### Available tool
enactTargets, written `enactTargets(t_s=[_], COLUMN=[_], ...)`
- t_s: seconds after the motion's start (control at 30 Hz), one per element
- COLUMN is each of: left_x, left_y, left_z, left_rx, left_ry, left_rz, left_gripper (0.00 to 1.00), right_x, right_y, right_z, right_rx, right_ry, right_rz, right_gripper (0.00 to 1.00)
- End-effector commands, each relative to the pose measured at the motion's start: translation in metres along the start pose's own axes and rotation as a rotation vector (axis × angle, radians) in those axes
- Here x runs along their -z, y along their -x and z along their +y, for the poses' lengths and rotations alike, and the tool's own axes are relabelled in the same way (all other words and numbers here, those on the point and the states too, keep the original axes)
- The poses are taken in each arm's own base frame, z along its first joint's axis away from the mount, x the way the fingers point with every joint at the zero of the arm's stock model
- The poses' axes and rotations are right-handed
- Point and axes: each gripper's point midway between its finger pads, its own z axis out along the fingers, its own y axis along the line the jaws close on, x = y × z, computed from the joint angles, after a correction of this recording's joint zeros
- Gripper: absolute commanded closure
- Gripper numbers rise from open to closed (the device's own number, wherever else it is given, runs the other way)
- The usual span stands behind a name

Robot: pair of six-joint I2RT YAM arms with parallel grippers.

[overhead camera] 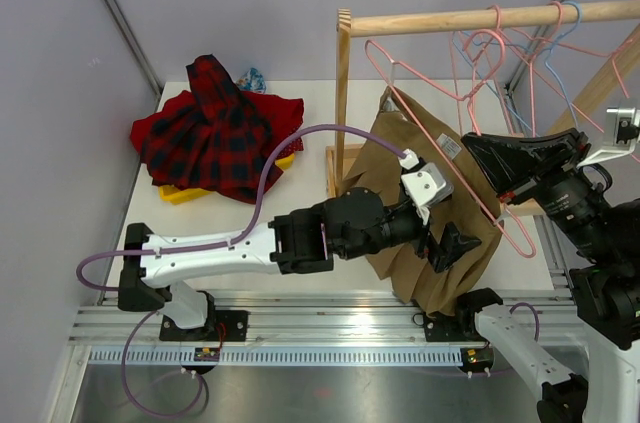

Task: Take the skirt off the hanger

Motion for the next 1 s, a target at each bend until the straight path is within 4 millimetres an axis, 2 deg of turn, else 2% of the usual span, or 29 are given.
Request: enactTargets(t_s=[0.0,0.17,0.2,0.27,0.3,0.33,0.4,0.43,0.53,0.7,0.83,0.9,0.97], left_x=[0.018,0.026,0.025,0.025,0.025,0.024,0.022,0.021,0.015,0.015,0.018,0.020,0.024], left_y=[0.053,0.063,0.062,0.065,0.066,0.067,0.069,0.068,0.061,0.064,0.061,0.058,0.057], left_z=[-0.012,-0.024,-0.027,-0.037,-0.040,-0.043,-0.045,-0.045,-0.045,-0.049,-0.050,-0.048,-0.049], left_rx=[0.055,0.054,0.054,0.061,0.065,0.072,0.074,0.072,0.072,0.076,0.075,0.074,0.073], left_ry=[-0.019,-0.095,-0.106,-0.160,-0.177,-0.193,-0.200,-0.198,-0.193,-0.216,-0.220,-0.215,-0.224], left_rz=[-0.188,-0.222,-0.222,-0.237,-0.241,-0.246,-0.247,-0.241,-0.228,-0.231,-0.221,-0.218,-0.219], left_gripper=[0.06,0.03,0.07,0.07,0.14,0.27,0.30,0.37,0.43,0.43,0.25,0.23,0.25], right_x=[-0.001,-0.004,-0.007,-0.008,-0.009,-0.009,-0.010,-0.011,-0.011,-0.012,-0.011,-0.010,-0.008], right_y=[0.039,0.041,0.038,0.038,0.036,0.036,0.034,0.034,0.036,0.035,0.036,0.035,0.034], right_z=[0.021,0.026,0.024,0.025,0.023,0.023,0.023,0.023,0.025,0.024,0.029,0.033,0.042], right_rx=[0.060,0.045,0.034,0.016,0.009,0.009,-0.002,-0.001,-0.001,-0.003,0.003,0.001,0.001], right_ry=[0.071,0.092,0.095,0.109,0.106,0.108,0.113,0.116,0.124,0.123,0.150,0.171,0.222], right_rz=[-0.145,-0.136,-0.132,-0.139,-0.139,-0.142,-0.135,-0.136,-0.141,-0.140,-0.145,-0.142,-0.131], right_gripper=[1.00,1.00,1.00,1.00,1.00,1.00,1.00,1.00,1.00,1.00,1.00,1.00,1.00])
